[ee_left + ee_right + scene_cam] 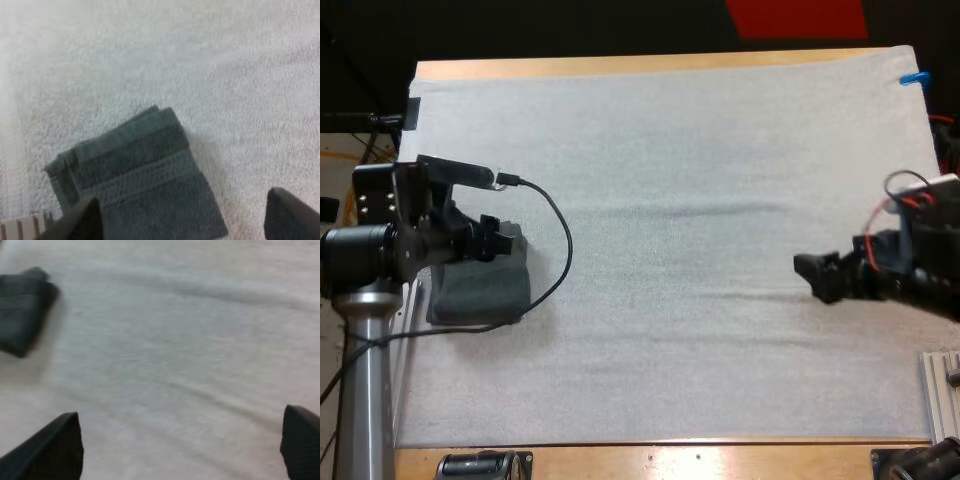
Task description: Pick towel from pile fold and stack
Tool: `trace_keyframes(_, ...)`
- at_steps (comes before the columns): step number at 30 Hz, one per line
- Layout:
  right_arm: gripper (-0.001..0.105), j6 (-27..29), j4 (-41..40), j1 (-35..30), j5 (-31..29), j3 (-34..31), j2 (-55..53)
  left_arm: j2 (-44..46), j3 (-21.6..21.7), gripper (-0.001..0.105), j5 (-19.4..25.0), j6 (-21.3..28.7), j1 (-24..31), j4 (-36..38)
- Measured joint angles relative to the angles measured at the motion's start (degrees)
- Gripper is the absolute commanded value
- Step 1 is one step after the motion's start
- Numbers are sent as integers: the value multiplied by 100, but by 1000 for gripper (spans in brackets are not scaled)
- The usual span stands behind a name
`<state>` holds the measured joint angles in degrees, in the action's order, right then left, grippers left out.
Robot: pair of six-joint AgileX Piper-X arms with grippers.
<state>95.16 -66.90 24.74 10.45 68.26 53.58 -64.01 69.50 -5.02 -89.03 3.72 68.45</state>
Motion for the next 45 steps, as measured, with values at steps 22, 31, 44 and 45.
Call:
trace_keyframes(22,78,774,632,-2354,-1350,0,285,1950,-1287,64,0,-118,0,-302)
trace_keyframes(31,78,857,660,-2392,-1892,-104,-891,2818,-1319,64,0,-140,-50,-651)
trace_keyframes(44,78,613,530,-2392,-1892,-1469,-3322,4294,-1319,64,0,-140,-454,-721)
trace_keyframes(45,78,607,483,-2392,-1892,-1499,-3526,4471,-1319,64,1,-140,-454,-705)
